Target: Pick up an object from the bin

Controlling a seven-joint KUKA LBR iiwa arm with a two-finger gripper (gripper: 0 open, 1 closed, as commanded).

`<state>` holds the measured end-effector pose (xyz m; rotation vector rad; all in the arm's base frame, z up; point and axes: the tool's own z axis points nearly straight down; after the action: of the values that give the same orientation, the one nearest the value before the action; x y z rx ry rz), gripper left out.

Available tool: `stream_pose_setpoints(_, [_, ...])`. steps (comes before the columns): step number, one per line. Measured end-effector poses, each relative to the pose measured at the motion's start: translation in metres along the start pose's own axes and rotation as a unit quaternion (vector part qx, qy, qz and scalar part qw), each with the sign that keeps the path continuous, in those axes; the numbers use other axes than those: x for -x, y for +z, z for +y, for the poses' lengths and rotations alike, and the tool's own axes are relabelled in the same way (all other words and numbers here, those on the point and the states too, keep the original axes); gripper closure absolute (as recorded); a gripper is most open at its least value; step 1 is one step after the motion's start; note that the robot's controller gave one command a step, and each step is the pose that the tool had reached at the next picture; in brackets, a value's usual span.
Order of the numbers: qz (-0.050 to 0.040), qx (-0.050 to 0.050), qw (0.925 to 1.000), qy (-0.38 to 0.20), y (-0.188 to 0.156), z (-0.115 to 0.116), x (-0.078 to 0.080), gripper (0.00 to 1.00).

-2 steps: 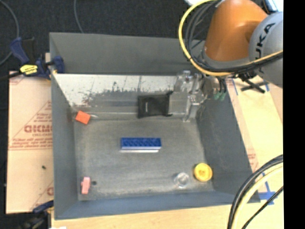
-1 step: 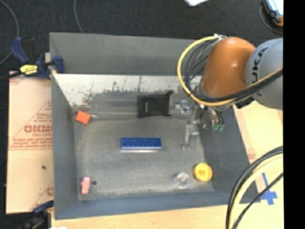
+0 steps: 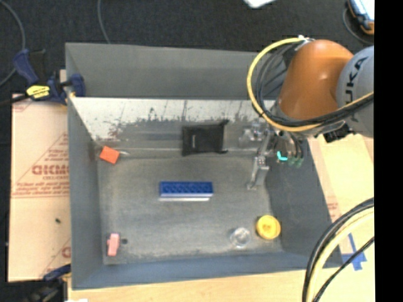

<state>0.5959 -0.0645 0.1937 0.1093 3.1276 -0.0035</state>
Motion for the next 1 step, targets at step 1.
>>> stream_pose_setpoints(1, [0.0001, 0.0, 1.0, 0.003, -0.0005, -0.0008, -0.0001, 0.0])
